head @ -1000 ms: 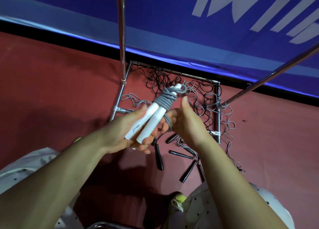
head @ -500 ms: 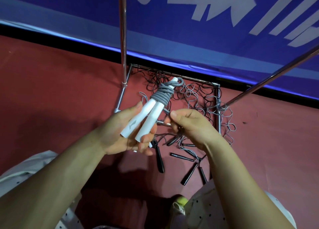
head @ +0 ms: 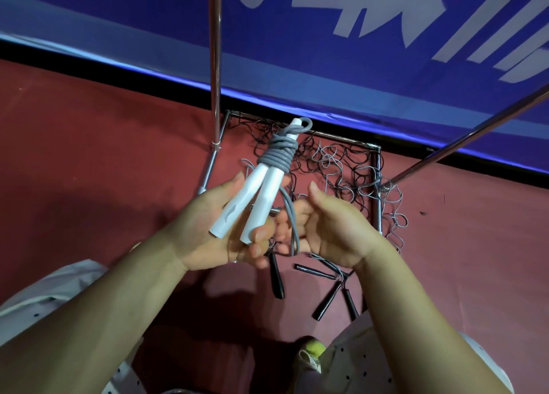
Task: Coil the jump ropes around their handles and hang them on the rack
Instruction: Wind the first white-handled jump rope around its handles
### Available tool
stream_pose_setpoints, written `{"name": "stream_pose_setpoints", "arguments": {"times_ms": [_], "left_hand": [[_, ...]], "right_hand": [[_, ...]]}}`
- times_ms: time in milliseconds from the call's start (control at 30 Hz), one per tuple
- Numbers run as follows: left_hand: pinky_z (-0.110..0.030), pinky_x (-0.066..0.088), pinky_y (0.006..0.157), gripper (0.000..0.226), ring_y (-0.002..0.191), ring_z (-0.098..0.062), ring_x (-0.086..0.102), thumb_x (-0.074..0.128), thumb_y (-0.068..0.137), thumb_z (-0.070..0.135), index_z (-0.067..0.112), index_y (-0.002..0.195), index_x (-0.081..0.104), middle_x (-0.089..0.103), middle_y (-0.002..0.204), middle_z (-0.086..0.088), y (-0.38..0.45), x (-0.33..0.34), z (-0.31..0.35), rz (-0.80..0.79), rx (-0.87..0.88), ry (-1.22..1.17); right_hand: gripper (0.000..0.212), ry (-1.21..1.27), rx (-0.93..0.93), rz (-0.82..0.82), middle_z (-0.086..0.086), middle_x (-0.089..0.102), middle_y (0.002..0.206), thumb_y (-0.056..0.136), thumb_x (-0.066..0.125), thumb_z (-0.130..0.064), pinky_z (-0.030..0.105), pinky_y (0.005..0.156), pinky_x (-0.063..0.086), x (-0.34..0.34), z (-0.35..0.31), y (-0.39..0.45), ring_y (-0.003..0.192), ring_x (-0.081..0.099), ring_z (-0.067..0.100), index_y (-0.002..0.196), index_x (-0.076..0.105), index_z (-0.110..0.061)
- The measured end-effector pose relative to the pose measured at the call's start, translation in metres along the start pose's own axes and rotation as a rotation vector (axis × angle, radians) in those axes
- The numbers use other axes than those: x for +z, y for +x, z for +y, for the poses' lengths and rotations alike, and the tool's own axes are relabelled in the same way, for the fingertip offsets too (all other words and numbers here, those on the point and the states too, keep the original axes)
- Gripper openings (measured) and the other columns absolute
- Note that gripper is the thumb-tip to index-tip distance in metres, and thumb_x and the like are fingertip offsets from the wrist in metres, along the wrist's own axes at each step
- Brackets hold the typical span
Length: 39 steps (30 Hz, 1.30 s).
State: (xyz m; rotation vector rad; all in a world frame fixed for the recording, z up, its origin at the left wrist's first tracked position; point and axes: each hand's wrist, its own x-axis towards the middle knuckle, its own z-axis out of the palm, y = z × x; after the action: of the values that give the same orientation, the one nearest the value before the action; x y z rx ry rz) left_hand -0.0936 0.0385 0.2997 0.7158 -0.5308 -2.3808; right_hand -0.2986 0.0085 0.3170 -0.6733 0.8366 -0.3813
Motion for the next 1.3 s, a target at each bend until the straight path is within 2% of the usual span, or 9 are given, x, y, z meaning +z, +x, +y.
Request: {"name": "stream_pose_setpoints", "arguments": {"times_ms": [200,300,400,500,633,833,1067,1167,1300], "left_hand": [[-0.03,0.052,0.056,0.052,0.057,-0.021,0.059,0.059,0.081,0.061,0.017,0.108,0.066,0.059,0.068,-0.005,-0.002,0.008,-0.001,-0.202,-0.046,-0.039],[-0.027,0.047,0.047,0.046,0.051,-0.022,0.057,0.066,0.072,0.06,0.023,0.099,0.068,0.057,0.063,-0.007,-0.004,0.006,0.001,-0.073,-0.02,-0.048],[-0.024,0.044,0.044,0.044,0.049,-0.022,0.056,0.06,0.074,0.059,0.022,0.097,0.064,0.056,0.062,-0.008,-0.006,0.012,0.003,0.032,-0.014,-0.055],[-0.025,0.039,0.043,0.045,0.048,-0.021,0.053,0.04,0.081,0.057,0.018,0.092,0.059,0.054,0.061,-0.008,-0.001,0.014,0.002,0.201,0.01,0.037],[-0.022,0.039,0.042,0.048,0.047,-0.016,0.049,0.034,0.091,0.053,0.014,0.101,0.059,0.054,0.06,-0.004,0.01,0.015,-0.003,0.401,0.06,0.24],[-0.023,0.036,0.048,0.045,0.054,-0.012,0.048,0.054,0.074,0.059,0.015,0.085,0.063,0.057,0.06,0.004,0.019,0.011,-0.012,0.697,0.171,0.583],[-0.023,0.035,0.051,0.01,0.06,-0.008,0.044,0.062,0.09,0.035,0.025,0.087,0.062,0.049,0.07,0.006,0.02,0.007,-0.01,0.703,0.204,0.563],[-0.022,0.038,0.049,0.006,0.06,-0.007,0.049,0.063,0.089,0.026,0.028,0.091,0.058,0.055,0.073,0.008,0.022,0.01,-0.013,0.676,0.179,0.592],[-0.022,0.046,0.056,0.021,0.063,-0.003,0.058,0.072,0.082,0.02,0.027,0.095,0.056,0.062,0.084,0.007,0.02,0.009,-0.009,0.608,0.127,0.592]], "right_hand": [[0.059,-0.057,0.072,-0.134,0.009,0.064,0.053,0.078,0.044,-0.062,0.027,0.044,0.054,-0.003,-0.002,-0.002,0.04,0.059,0.016,0.085,0.072,-0.011],[0.039,-0.132,-0.21,0.003,0.002,0.051,0.044,0.085,0.062,-0.044,0.017,0.035,0.04,-0.002,0.0,-0.001,0.027,0.034,0.005,0.093,0.056,-0.006],[0.019,-0.384,-0.357,0.125,-0.004,0.053,0.047,0.088,0.058,-0.024,0.021,0.039,0.034,-0.002,0.001,0.001,0.035,0.039,0.006,0.078,0.054,-0.008],[0.021,-0.44,-0.35,0.221,-0.004,0.055,0.055,0.092,0.049,-0.022,0.019,0.051,0.043,0.001,0.002,0.004,0.049,0.048,0.01,0.075,0.054,-0.01],[0.03,-0.353,-0.289,0.345,-0.007,0.037,0.05,0.103,0.038,-0.017,0.021,0.041,0.03,0.005,0.002,0.008,0.041,0.029,0.006,0.077,0.051,-0.01],[0.029,-0.324,-0.245,0.439,-0.011,0.028,0.045,0.103,0.037,-0.016,0.016,0.038,0.016,0.013,0.009,0.01,0.038,0.019,0.004,0.08,0.054,-0.009],[0.048,-0.471,-0.329,0.494,0.008,0.045,0.062,0.098,0.049,-0.036,0.025,0.045,0.032,0.024,0.011,0.009,0.051,0.038,0.018,0.091,0.058,0.011],[0.056,-0.538,-0.332,0.535,0.009,0.042,0.06,0.085,0.051,-0.054,0.03,0.049,0.029,0.027,0.011,0.009,0.053,0.035,0.018,0.072,0.053,0.0],[0.043,-0.604,-0.363,0.585,0.008,0.038,0.06,0.093,0.054,-0.045,0.03,0.051,0.027,0.025,0.01,0.009,0.053,0.031,0.016,0.061,0.049,-0.017]]}}
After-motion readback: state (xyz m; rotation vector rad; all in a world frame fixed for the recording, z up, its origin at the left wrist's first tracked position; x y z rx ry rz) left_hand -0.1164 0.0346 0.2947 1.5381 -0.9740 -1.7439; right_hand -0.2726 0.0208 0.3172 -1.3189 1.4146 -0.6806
